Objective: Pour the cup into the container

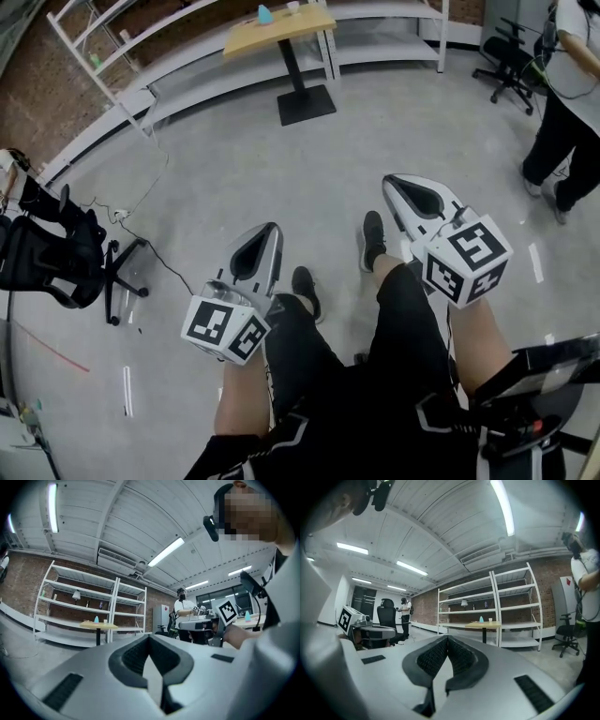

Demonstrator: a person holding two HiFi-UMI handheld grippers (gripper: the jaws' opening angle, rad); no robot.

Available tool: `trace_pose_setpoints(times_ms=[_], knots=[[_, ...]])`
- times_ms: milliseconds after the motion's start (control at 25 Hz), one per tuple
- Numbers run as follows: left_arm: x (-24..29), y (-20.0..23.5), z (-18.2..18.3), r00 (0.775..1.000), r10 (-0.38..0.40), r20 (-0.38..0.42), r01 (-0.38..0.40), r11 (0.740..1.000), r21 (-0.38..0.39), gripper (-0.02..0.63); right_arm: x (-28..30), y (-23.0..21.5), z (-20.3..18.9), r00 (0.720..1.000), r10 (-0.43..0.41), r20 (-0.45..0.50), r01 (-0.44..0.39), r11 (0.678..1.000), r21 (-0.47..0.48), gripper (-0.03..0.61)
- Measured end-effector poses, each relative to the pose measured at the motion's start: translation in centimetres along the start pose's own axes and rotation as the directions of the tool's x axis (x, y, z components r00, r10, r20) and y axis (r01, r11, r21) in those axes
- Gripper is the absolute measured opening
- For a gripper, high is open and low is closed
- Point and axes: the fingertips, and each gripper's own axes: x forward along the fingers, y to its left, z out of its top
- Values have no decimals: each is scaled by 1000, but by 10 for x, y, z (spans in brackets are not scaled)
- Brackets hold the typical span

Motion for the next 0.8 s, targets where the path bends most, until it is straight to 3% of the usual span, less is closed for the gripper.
trace_pose_setpoints(times_ms=[280,800], knots=[[-81,-40,-8,1000,28,-4,-28,999,-24,2,-62,69,-15,1000,18,-13,-18,1000,1,2],[-149,-89,-9,999,50,14,-49,998,-40,2,-129,116,-12,1000,28,-1,-28,1000,-11,2]])
